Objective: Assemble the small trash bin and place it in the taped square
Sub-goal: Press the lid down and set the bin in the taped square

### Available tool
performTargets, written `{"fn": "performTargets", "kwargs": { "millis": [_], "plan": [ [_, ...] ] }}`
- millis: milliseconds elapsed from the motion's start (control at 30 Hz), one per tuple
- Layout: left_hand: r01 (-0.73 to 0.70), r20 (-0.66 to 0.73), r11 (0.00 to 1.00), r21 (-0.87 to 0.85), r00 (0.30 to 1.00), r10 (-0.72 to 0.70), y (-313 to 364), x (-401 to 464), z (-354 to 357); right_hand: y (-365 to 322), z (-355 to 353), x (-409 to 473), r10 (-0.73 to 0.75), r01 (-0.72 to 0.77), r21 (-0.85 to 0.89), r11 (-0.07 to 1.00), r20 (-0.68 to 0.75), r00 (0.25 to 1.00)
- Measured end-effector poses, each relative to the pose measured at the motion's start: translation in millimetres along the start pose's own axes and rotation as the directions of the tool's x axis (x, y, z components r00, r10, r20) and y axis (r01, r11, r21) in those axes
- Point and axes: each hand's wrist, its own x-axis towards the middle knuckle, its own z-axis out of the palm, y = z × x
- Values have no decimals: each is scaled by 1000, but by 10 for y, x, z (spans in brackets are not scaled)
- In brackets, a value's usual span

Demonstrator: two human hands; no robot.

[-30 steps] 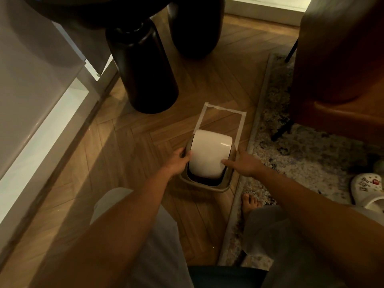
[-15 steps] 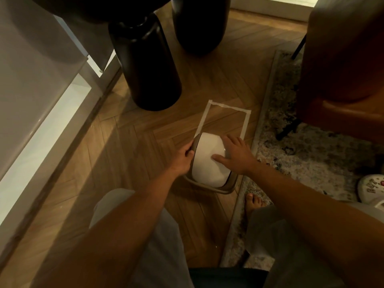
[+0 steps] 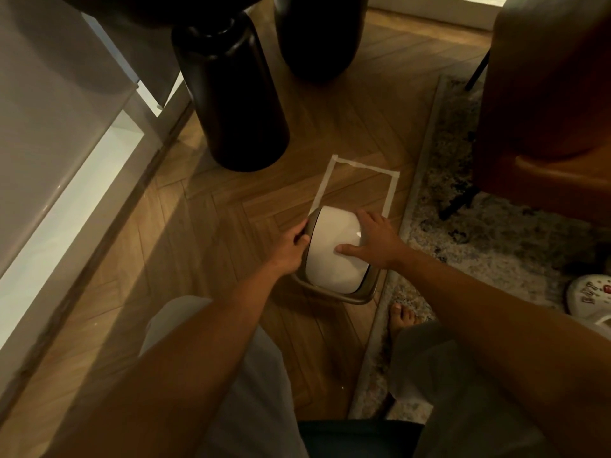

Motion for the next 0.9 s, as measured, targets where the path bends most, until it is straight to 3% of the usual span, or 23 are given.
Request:
{"fn": "performTargets", "kwargs": {
  "millis": [200,333,633,900],
  "plan": [
    [3,-14,1000,-31,1000,-3,-21,-1,39,10,136,-154,45,-22,124,992,-183,982],
    [-5,-42,998,-61,999,2,-21,-17,98,14,303,-323,235,-123,345,930,-304,923],
    [14,-59,992,-128,998,-22,-94,-100,236,-105,604,-581,327,-71,571,818,-359,875],
    [59,-54,987,-148,996,-68,-286,-249,335,-140,693,-739,313,-52,580,813,-361,878]
  ]
}}
